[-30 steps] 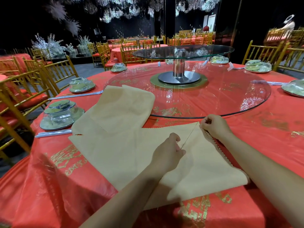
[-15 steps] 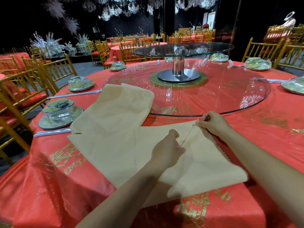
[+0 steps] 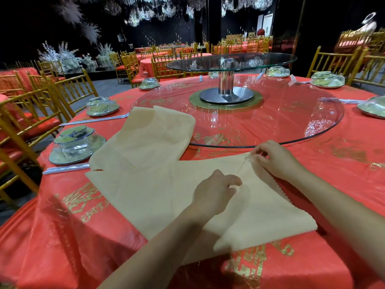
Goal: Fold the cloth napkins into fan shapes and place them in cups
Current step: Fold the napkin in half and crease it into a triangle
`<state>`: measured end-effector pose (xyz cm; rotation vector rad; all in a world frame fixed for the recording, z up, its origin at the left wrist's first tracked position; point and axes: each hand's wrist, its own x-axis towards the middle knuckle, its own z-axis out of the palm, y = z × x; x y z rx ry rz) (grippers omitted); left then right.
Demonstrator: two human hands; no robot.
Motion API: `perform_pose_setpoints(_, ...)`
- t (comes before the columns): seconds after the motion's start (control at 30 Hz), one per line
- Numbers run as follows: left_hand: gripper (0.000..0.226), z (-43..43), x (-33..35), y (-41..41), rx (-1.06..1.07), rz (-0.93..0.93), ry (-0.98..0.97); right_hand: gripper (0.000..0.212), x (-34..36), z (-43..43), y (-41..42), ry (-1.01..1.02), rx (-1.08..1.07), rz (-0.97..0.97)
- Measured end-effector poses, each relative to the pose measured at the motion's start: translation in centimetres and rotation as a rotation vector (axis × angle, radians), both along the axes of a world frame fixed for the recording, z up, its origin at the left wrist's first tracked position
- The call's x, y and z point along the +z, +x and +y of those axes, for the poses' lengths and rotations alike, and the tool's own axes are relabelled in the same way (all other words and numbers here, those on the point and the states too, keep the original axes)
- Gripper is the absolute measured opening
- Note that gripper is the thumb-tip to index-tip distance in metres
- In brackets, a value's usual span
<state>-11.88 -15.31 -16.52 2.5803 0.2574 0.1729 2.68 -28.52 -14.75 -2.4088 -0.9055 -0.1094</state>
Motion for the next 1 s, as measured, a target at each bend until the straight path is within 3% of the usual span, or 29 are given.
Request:
perform_pose_setpoints(0.17,0.033,0.0,-0.4,0.3,-0.037,0.036,0.091,0.018,-0.8,-0.5,-3.5,-0.376,0.238,-0.149)
perform_pose_setpoints(0.3,0.034,0.0,-0.3,0.2,-0.060,0.019,0.100,0.053,-1.1,-0.3,-3.9,-0.632,0.171,-0.109)
perform_pose_setpoints(0.47,0.036,-0.2,0.1,-0.3,-0.108,0.010,0.170,0.061,-2.1,-0.6,-3.9,-0.640,0.120,-0.035)
perform_pose_setpoints(0.63,0.025,-0.5,-0.4,-3.0,-0.236,-0.180,0.645,0.061,-2.1,-0.6,-4.1,-0.631,0.119,-0.002)
perform_pose_setpoints(0.73,0.044,-0.1,-2.5,-4.1,-0.281,-0.134,0.608,0.061,-1.8,-0.5,-4.0,-0.637,0.115,0.020)
perform_pose_setpoints(0.83,0.032,0.3,-3.2,-4.5,-0.294,-0.203,0.574,0.060,-1.0,0.2,-3.4,-0.646,0.118,0.027)
perform_pose_setpoints(1.0,0.040,0.1,-2.7,-5.0,-0.265,-0.113,0.541,0.058,-1.6,0.3,-2.6,-0.604,0.124,0.044)
